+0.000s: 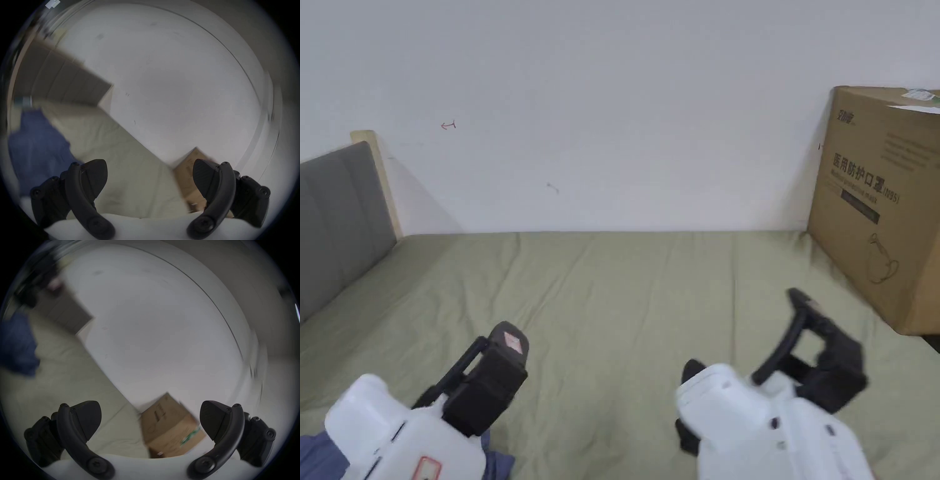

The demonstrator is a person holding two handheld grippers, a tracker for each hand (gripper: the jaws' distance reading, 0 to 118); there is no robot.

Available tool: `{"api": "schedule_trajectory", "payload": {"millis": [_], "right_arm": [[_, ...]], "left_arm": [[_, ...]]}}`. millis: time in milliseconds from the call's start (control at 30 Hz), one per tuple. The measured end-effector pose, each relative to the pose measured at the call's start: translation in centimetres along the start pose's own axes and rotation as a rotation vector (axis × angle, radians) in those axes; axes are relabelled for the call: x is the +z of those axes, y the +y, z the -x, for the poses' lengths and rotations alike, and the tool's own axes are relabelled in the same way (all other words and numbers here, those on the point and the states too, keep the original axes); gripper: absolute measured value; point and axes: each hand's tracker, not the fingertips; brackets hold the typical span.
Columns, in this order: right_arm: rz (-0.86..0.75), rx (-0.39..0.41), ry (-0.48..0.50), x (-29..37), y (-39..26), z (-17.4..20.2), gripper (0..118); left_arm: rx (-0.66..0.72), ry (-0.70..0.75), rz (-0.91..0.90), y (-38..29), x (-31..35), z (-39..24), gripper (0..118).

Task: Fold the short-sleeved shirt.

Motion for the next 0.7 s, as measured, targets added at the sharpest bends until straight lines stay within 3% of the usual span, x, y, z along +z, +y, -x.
{"api": "schedule_trajectory", "payload": {"millis": [67, 100, 167, 233, 300, 433, 467, 533, 600, 700], "right_arm": [[-0.037, 0.163, 0.091, 0.3, 0.1, 2.0, 118], [-0.038, 0.194, 0.092, 0.4, 0.2, 2.7, 118], [-0.029, 0.137, 0.155, 0.4, 0.0, 3.2, 118], [0.015, -0.012, 0.218, 0.0, 0.1, 2.1, 118], [0.042, -0.215, 0.198, -0.7, 0.4, 0.0, 118], [0.218, -0.846, 0.212, -2.5, -1.2, -5.2, 118], [0.318, -0.984, 0.138, -2.6, -2.3, -5.4, 118], [0.369, -1.122, 0.111, -2.4, -4.6, -5.1, 118], [0.409, -1.113, 0.088, -2.2, -5.9, -4.1, 118], [0.405, -0.977, 0.037, -1.6, -5.8, -3.5, 118]], "left_arm": [[0.142, 0.009, 0.043, -0.8, -0.2, 1.7, 109], [0.153, 0.023, 0.060, -1.2, -0.3, 2.1, 109], [0.126, 0.071, 0.086, -1.7, -0.5, 2.5, 109], [0.027, 0.094, 0.066, -1.4, -0.5, 2.0, 109], [-0.168, 0.083, 0.017, -0.6, -0.4, -0.1, 109], [-0.811, 0.079, -0.120, -0.6, -0.3, -6.0, 114], [-0.952, 0.072, -0.160, -1.3, -0.2, -6.9, 115], [-1.063, 0.065, -0.158, -2.4, -0.2, -7.4, 115], [-1.043, 0.047, -0.079, -2.8, -0.3, -7.4, 115], [-0.897, 0.016, 0.005, -2.2, -0.5, -6.3, 115]]}}
